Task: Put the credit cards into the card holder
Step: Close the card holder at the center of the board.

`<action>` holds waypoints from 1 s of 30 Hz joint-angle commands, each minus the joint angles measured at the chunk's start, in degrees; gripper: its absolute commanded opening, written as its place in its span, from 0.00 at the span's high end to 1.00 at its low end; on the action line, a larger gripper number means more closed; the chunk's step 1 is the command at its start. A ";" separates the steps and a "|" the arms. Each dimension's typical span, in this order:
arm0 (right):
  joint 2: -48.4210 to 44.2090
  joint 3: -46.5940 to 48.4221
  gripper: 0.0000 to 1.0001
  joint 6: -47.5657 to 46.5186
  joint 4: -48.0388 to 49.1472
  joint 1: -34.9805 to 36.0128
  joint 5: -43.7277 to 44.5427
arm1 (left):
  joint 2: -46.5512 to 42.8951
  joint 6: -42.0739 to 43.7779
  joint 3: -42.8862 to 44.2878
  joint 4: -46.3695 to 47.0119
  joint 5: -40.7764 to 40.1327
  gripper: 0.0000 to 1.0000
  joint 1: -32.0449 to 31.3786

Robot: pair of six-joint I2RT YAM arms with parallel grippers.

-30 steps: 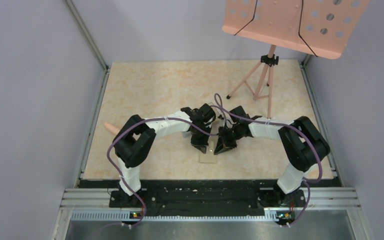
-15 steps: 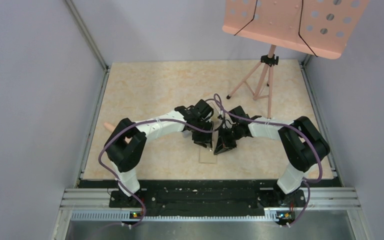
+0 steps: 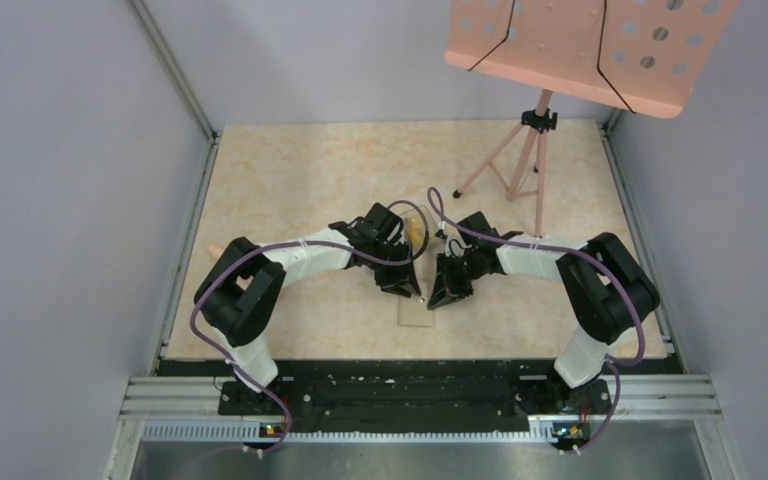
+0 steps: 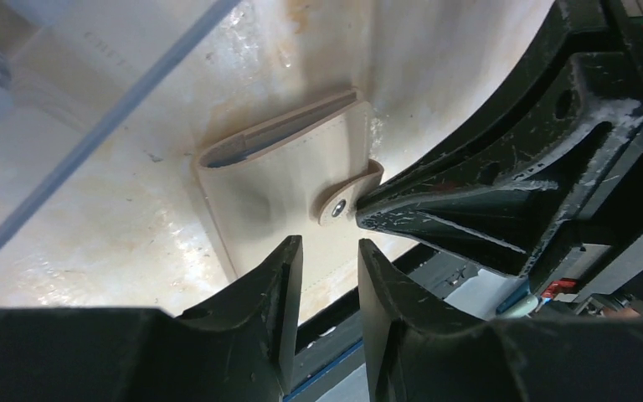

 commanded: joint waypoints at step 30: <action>-1.23 0.22 1.00 -0.70 1.04 1.16 2.97 | 4.37 0.74 1.27 4.74 5.59 1.00 -0.15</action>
